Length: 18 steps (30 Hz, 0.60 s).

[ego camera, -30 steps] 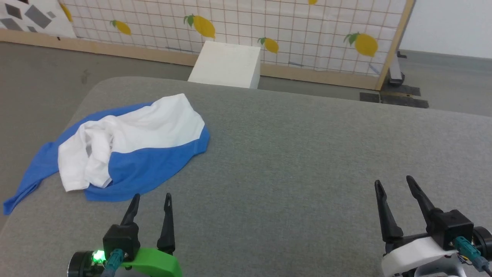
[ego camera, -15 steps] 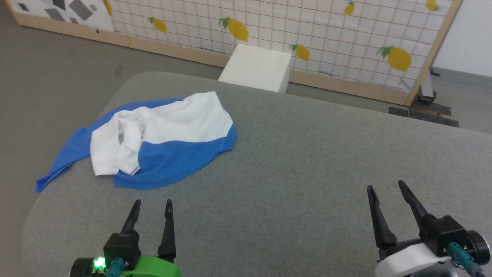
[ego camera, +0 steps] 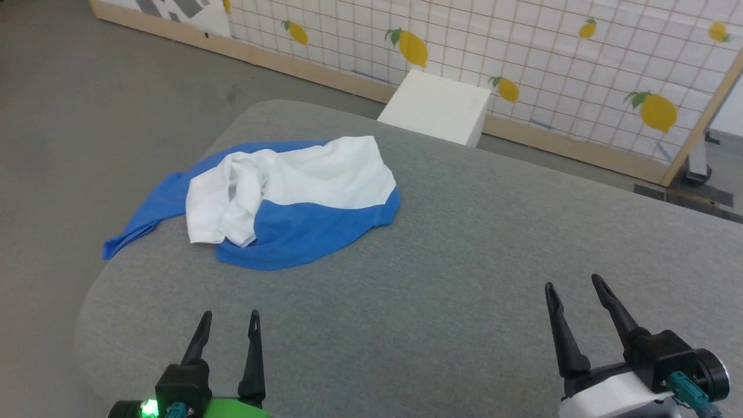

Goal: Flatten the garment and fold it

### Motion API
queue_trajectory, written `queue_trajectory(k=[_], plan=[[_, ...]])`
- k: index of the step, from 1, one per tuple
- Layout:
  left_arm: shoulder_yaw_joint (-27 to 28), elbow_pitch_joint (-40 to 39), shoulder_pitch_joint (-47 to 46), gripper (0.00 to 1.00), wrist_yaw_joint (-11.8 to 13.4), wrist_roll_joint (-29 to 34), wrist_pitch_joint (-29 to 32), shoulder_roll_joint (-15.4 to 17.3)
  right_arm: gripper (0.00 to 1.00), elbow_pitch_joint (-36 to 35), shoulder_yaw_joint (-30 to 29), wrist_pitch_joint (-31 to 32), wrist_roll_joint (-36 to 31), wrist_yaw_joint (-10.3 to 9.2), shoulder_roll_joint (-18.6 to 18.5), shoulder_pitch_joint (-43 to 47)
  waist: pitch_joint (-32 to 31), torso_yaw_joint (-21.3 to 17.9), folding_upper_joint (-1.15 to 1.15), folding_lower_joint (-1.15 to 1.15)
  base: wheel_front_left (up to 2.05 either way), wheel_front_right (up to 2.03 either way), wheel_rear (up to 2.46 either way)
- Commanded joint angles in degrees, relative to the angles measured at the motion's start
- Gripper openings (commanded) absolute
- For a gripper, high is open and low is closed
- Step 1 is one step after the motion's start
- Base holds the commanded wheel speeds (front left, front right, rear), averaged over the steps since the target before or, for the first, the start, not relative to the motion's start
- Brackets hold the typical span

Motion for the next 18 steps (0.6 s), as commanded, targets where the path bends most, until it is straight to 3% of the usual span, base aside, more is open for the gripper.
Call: queue_trajectory(k=[1,18], plan=[[-0.1,0.0,0.9,1.0,0.0,-0.7,-0.7,0.0,1.0,0.2,0.2,-0.7,0.5,-0.08,0.1,0.9,-0.4,1.2,0.0,0.0,0.0,0.0,0.0],[-0.3,-0.3,3.0,1.0,0.1,-1.3,-2.7,0.2,1.0,0.8,1.7,-2.8,1.4,-0.1,0.1,1.7,-1.4,5.6,0.0,0.0,0.0,0.0,0.0]])
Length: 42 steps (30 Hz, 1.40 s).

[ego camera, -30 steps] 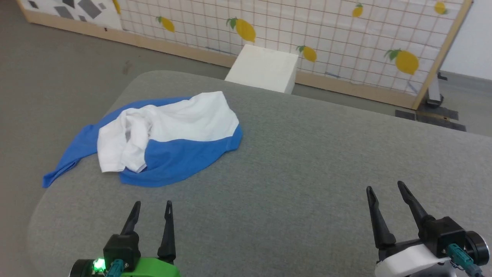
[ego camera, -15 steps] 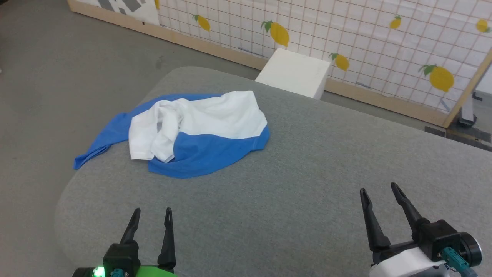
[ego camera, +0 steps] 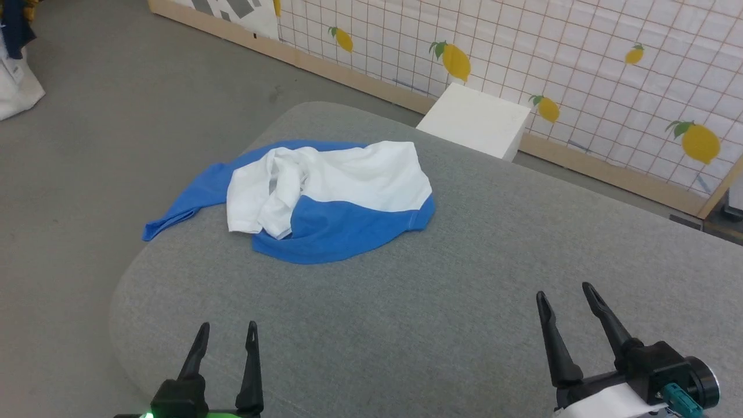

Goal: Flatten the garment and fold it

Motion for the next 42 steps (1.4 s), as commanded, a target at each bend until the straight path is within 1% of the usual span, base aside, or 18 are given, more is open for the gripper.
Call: queue_trajectory(k=[1,13,29,33,35,37,38,40,42], plan=[[-0.1,-0.2,1.0,1.0,0.1,-0.5,-0.8,0.1,1.0,0.2,0.1,-0.7,0.4,-0.1,0.1,0.7,0.0,0.5,0.0,0.0,0.0,0.0,0.0],[-0.7,-0.1,1.8,1.0,0.0,-1.0,-2.2,0.1,1.0,0.6,0.1,-1.8,0.8,-0.11,0.1,1.4,-0.1,3.0,0.0,0.0,0.0,0.0,0.0],[-1.0,0.0,1.7,1.0,0.1,-1.1,-2.2,0.0,1.0,0.5,0.1,-1.6,0.6,-0.11,0.1,1.2,0.3,2.6,0.0,0.0,0.0,0.0,0.0],[-1.4,-0.4,-0.4,1.0,-0.9,-0.9,-2.1,0.9,1.0,-0.2,-0.1,-1.3,0.1,-0.11,0.1,0.9,1.4,2.2,0.0,0.0,0.0,0.0,0.0],[-1.8,-1.1,-2.7,1.0,-2.0,-1.1,-0.5,1.8,1.0,-0.8,-0.3,-0.9,-0.6,-0.11,0.1,0.7,2.4,1.8,0.0,0.0,0.0,0.0,0.0],[-2.4,-2.6,-6.0,1.0,-3.5,-0.6,1.3,3.4,1.0,-1.6,-0.5,-0.4,-1.4,-0.11,0.1,0.4,3.7,1.3,0.0,0.0,0.0,0.0,0.0],[-3.1,-5.3,-12.1,1.0,-5.0,-0.6,5.1,5.1,1.0,-3.1,-1.0,0.6,-2.6,-0.11,0.1,-0.3,6.1,0.6,0.0,0.0,0.0,0.0,0.0],[-3.4,-6.3,-16.5,1.0,-5.8,-1.5,8.0,5.5,1.0,-4.2,-1.0,1.3,-3.4,-0.11,0.1,-0.8,7.7,0.1,0.0,0.0,0.0,0.0,0.0],[-3.9,-6.6,-21.4,1.0,-6.6,-1.7,11.4,7.4,1.0,-5.5,-0.8,2.0,-4.3,-0.11,0.1,-1.3,9.5,-0.5,0.0,0.0,0.0,0.0,0.0]])
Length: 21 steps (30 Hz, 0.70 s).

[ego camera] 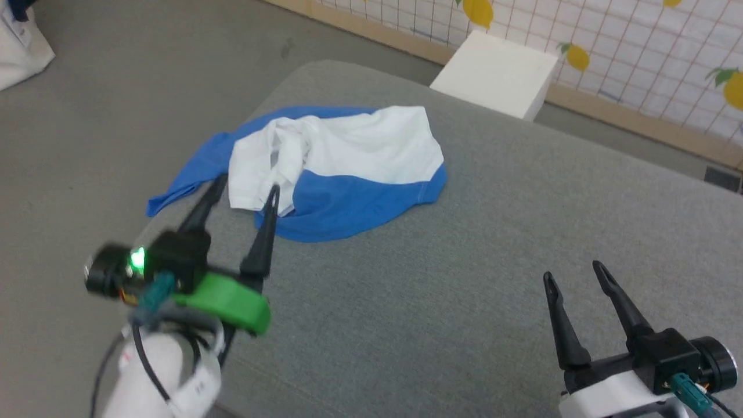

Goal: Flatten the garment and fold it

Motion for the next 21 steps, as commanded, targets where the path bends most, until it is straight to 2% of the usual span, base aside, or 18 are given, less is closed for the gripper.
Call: queue_trajectory(k=[1,5,9,11,21], plan=[[-0.1,-0.1,-3.6,1.0,-0.5,-0.3,1.7,1.5,1.0,-0.9,0.1,0.4,-0.8,-0.11,0.0,-1.0,3.7,-1.6,0.0,0.0,0.0,0.0,0.0],[-0.3,2.7,-17.2,1.0,-1.5,-4.4,8.0,4.4,1.0,-4.5,0.0,2.3,-3.3,-0.11,0.0,-2.5,9.3,-2.8,0.0,0.0,0.0,0.0,0.0],[-0.3,8.1,-26.8,1.0,-1.8,-8.5,12.0,6.9,1.0,-6.8,0.7,3.6,-5.1,-0.11,0.0,-4.2,13.4,-4.7,0.0,0.0,0.0,0.0,0.0],[-1.0,11.0,-30.6,1.0,-1.9,-9.4,14.1,9.2,1.0,-7.8,1.3,4.1,-5.8,-0.11,0.0,-5.3,15.6,-6.1,0.0,0.0,0.0,0.0,0.0],[-6.1,22.9,-40.6,1.0,-1.9,-17.2,21.7,16.0,1.0,-11.6,2.0,5.8,-6.8,-0.11,-1.1,-9.8,24.3,-12.4,0.0,0.0,0.0,0.0,0.0]])
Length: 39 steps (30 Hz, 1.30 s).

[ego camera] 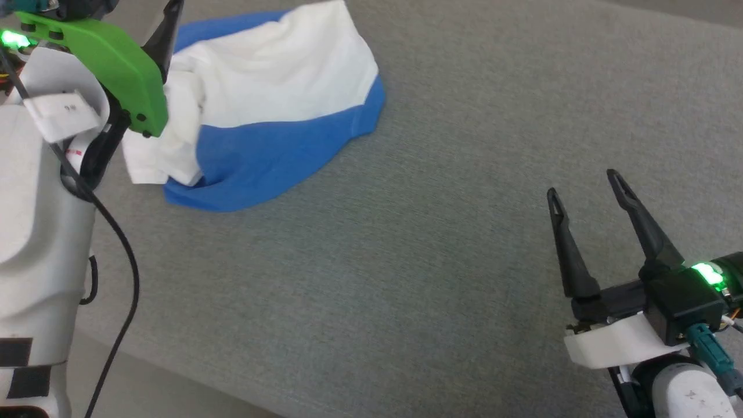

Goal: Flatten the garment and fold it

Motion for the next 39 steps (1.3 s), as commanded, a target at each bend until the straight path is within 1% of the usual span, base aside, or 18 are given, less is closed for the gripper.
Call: queue_trajectory(k=[1,4,7,9,12,15,19,21,24,25,26,29,30,33,35,39], plan=[[-0.3,1.4,-1.0,1.0,-0.2,-1.2,1.0,0.7,1.0,-0.5,-0.3,0.1,-0.4,-0.11,-0.4,-0.8,5.7,-5.3,0.0,-0.01,0.0,0.0,0.0],[-0.1,4.8,-1.5,1.0,0.0,-3.5,4.9,1.2,1.0,-1.1,-0.9,0.3,-0.4,-0.11,-0.8,-0.9,7.4,-6.4,0.0,-0.01,0.0,0.0,0.0],[0.3,7.4,-1.3,1.0,0.8,-5.4,10.1,1.3,1.0,-1.6,-1.4,0.3,-0.2,-0.11,-1.1,-1.2,8.7,-7.2,0.0,-0.01,0.0,0.0,0.0],[0.9,8.3,-1.1,1.0,2.0,-6.4,13.0,1.4,1.0,-2.0,-1.6,0.3,-0.1,-0.11,-1.2,-1.5,9.7,-7.7,0.0,-0.01,0.0,0.0,0.0],[2.0,9.2,-0.5,1.0,4.0,-7.9,15.9,1.2,1.0,-2.2,-1.5,0.3,0.0,-0.11,-1.3,-1.9,10.7,-8.4,0.0,-0.01,0.0,0.0,0.0],[2.2,10.0,0.3,1.0,5.9,-8.1,19.4,2.0,1.0,-2.4,-1.2,0.4,0.1,-0.11,-1.4,-2.4,11.6,-9.1,0.0,-0.01,0.0,0.0,0.0],[2.4,10.9,1.6,1.0,7.6,-8.4,22.6,2.9,1.0,-2.6,-1.3,0.3,0.3,-0.11,-1.2,-2.8,12.5,-10.0,0.0,-0.01,0.0,0.0,0.0],[2.5,11.3,2.3,1.0,8.1,-8.6,23.0,3.2,1.0,-2.5,-1.2,0.3,0.3,-0.11,-1.2,-2.9,12.9,-10.4,0.0,-0.01,0.0,0.0,0.0],[2.1,12.1,3.3,1.0,8.2,-8.2,24.1,4.1,1.0,-2.3,-1.1,0.1,0.4,-0.11,-1.1,-3.2,13.3,-11.0,0.0,-0.01,0.0,0.0,0.0],[1.9,12.2,3.4,0.47,7.8,-8.1,24.0,4.5,1.0,-2.3,-1.1,0.1,0.5,-0.11,-1.0,-3.3,13.4,-11.1,0.0,-0.01,0.0,0.0,0.0],[2.1,12.2,3.4,0.0,7.7,-8.1,23.5,4.8,1.0,-2.2,-1.2,0.0,0.5,-0.11,-1.0,-3.5,13.4,-11.3,0.0,-0.01,0.0,0.0,0.0],[3.3,12.5,3.0,0.0,7.0,-8.0,19.5,6.7,1.0,-0.8,-1.5,-0.9,1.0,-0.11,-0.5,-3.7,11.2,-11.9,0.0,-0.01,0.0,0.0,0.0],[3.9,12.6,2.7,0.0,6.5,-7.5,17.1,8.1,1.0,0.6,-1.6,-1.8,1.4,-0.11,-0.1,-3.5,8.6,-12.2,0.0,-0.01,0.0,0.0,0.0],[4.8,12.2,2.3,0.0,5.6,-7.4,13.9,9.5,1.0,2.1,-1.8,-2.8,2.0,-0.11,0.3,-3.3,5.2,-12.5,0.0,-0.01,0.0,0.0,0.0],[4.9,11.7,2.2,0.0,4.3,-7.4,12.5,10.6,1.0,3.2,-2.1,-3.4,2.4,-0.11,0.5,-3.0,2.7,-12.7,0.0,-0.01,0.0,0.0,0.0],[5.0,10.3,1.2,0.0,2.9,-7.1,10.6,12.8,1.0,4.9,-3.0,-4.4,3.1,-0.11,0.7,-2.2,-2.0,-13.3,0.0,-0.01,0.0,0.0,0.0]])
